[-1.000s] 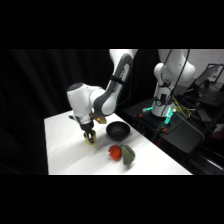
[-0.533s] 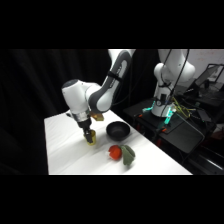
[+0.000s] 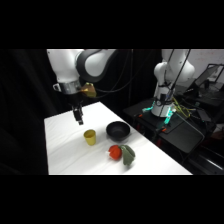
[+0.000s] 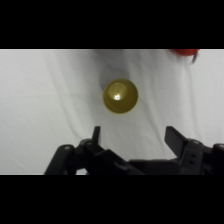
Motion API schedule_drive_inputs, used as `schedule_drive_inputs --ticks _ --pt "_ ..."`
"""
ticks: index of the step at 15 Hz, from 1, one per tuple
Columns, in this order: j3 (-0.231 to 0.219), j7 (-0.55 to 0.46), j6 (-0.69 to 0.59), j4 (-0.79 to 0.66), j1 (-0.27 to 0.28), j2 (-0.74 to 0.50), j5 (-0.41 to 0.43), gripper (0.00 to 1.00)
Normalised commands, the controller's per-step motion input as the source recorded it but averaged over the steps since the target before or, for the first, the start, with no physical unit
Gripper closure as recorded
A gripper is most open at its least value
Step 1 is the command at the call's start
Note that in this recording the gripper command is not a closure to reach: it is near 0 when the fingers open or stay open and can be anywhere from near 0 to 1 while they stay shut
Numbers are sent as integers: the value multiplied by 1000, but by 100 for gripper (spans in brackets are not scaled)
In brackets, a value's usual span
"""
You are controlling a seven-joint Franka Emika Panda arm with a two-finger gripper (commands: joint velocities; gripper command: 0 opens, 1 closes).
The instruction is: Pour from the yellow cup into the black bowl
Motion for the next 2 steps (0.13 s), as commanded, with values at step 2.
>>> schedule_drive_inputs --ticks 2 --pt "-28 143 -381 -139 33 -615 -39 0"
